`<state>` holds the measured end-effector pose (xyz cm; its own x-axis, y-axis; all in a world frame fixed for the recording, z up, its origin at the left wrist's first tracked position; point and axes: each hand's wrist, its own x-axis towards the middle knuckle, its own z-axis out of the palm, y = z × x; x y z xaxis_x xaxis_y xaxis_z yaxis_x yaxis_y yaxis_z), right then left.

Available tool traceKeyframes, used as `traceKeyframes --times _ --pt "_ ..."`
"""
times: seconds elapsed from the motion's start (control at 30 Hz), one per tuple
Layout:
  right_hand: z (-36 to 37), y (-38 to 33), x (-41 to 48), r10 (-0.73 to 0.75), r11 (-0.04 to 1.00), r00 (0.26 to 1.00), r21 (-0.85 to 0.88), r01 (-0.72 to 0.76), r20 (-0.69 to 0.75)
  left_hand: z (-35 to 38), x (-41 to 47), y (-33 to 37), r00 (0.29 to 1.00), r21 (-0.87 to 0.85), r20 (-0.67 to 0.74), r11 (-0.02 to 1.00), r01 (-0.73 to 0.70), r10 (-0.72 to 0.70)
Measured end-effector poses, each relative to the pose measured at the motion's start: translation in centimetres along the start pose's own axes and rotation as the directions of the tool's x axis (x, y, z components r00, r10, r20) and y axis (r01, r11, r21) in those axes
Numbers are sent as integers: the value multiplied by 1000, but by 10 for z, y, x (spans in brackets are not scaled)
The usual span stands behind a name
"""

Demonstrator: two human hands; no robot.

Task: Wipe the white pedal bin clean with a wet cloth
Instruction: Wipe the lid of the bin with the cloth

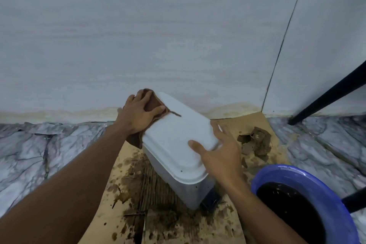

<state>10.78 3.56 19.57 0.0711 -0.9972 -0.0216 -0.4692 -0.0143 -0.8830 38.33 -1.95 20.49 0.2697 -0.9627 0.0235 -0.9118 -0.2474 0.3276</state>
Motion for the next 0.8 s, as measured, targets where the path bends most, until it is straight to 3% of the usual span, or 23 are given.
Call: traceKeyframes --times 0.13,0.27,0.47,0.53,0.63,0.7,0.8 --pt "-4 0 11 3 992 1000 124 0 -27 -4 4 -3 996 -220 -63 974 43 -58" --pt "-16 4 29 13 971 999 239 -5 -34 0 0 8 983 -293 -104 949 115 -151" --pt "-53 -2 93 -42 962 981 271 -11 187 12 -44 32 888 -304 -176 881 361 -425" --pt "-55 3 103 -99 970 959 240 34 264 20 -63 44 914 -241 -196 921 307 -356" --pt "-48 18 106 -164 986 943 62 153 290 38 -78 54 973 -5 -222 998 61 -60" --pt "-43 27 105 -179 975 936 -75 210 304 39 -81 59 975 110 -207 992 -62 84" --pt "-40 34 100 -212 970 931 -54 238 298 37 -82 71 953 202 -92 943 -266 289"
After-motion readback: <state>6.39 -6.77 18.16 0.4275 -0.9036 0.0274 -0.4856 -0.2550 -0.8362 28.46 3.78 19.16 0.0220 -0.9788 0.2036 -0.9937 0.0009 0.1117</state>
